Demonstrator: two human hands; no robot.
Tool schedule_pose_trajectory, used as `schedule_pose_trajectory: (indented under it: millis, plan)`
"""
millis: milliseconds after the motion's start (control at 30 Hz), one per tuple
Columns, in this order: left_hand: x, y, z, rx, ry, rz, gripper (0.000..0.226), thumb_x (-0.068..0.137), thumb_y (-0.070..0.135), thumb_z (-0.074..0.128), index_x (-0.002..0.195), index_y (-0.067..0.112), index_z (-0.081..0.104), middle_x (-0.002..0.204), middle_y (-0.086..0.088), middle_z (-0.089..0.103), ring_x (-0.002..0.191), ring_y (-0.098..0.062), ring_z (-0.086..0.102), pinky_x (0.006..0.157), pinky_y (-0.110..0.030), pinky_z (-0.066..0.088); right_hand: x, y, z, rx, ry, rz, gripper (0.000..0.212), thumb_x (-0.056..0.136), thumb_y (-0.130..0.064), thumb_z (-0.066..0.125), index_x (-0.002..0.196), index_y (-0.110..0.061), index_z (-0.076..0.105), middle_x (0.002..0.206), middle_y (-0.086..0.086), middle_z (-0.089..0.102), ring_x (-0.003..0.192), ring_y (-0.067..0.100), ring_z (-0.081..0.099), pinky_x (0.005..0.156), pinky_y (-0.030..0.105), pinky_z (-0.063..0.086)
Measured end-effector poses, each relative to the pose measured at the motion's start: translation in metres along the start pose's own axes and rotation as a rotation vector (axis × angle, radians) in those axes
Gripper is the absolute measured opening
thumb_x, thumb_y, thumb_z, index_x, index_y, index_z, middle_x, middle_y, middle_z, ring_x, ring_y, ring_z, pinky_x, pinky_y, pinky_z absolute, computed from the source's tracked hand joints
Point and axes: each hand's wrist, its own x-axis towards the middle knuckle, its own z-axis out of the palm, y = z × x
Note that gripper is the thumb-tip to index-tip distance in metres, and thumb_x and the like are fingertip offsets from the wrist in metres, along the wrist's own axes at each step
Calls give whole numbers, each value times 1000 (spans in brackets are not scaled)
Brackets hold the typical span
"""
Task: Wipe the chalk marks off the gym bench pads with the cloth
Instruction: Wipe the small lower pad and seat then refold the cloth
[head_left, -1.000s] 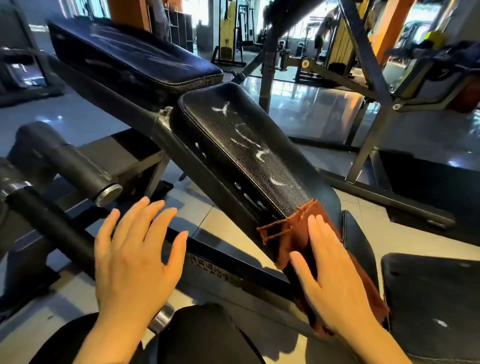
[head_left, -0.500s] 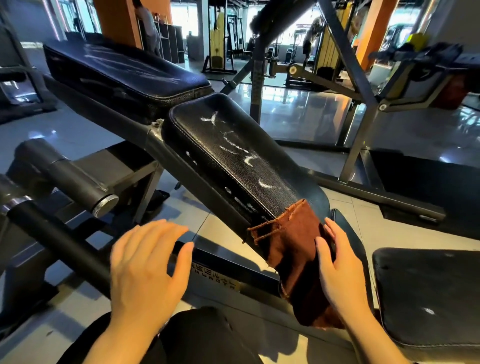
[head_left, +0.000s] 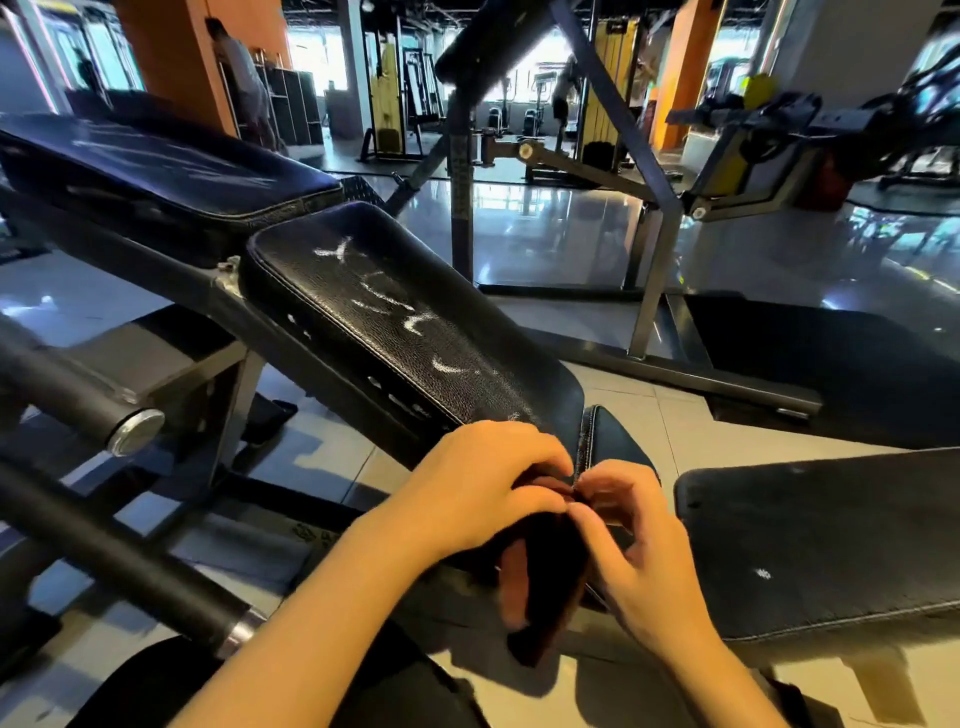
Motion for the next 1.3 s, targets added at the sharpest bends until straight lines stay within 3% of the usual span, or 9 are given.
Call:
schedule_pose_trajectory:
  millis: [267,400,567,700,767,867,1000,1100,1300]
  plan:
    - [-37,5,-30,-214,359,-87,20,78,45,60,87,30,71,90,16,66,87,1,62,81,-23,48,-34,35,-18,-85,-475,420,4,83,-40,69,86,-41,67,90,-11,66,85,9,62,82,38,52]
    - [-66,1,-42,-201,417,-214,13,76,42,65,85,35,71,93,21,65,88,3,62,78,-10,44,1,29,-32,-285,-186,250,33,84,-12,73,72,-41,63,81,-8,61,78,10,56,69,20,42]
    - [-89,-17,-33,-292,509,-454,8,71,34,73,78,37,72,82,23,68,80,2,65,73,-19,49,97,-9,-9,-418,37,-30,19,84,-6,69,95,-22,68,92,-4,54,85,9,47,77,5,34]
    - [-96,-29,-17,-429,611,-622,29,77,15,79,78,43,70,70,15,69,71,-6,65,67,-23,52,103,-13,39,-279,-96,9,43,93,-28,62,134,-26,48,124,-15,47,119,-2,39,97,-4,18]
    - [-99,-38,-11,-434,604,-668,25,78,15,77,74,39,71,68,17,67,70,-5,64,64,-21,51,83,2,57,-362,-254,163,63,96,-61,34,150,-31,25,156,-10,28,145,9,18,117,15,8]
    - [-102,-48,-7,-390,597,-700,24,79,17,77,72,37,68,71,24,66,72,2,63,64,-15,50,84,15,70,-516,-274,195,77,90,-68,12,155,-27,1,163,-6,-4,150,13,-4,120,32,-7]
    - [-106,-57,-16,-362,678,-732,16,81,30,71,84,45,65,79,28,65,73,0,64,63,-31,56,126,2,88,-490,-333,112,67,97,-56,18,155,-27,1,163,-5,-7,149,10,-9,122,36,-5]
    - [-108,-64,-33,-262,776,-739,14,78,45,62,85,57,59,79,29,64,75,4,62,60,-23,50,164,-20,113,-441,-374,31,62,101,-52,24,155,-31,2,163,-1,-7,149,13,-8,122,41,-2]
    - [-114,-85,-53,-33,814,-727,35,81,17,74,82,48,57,75,15,65,67,0,61,56,-20,42,217,-62,159,-348,-423,-212,59,102,-51,29,154,-36,7,164,4,0,150,17,-4,121,41,-4]
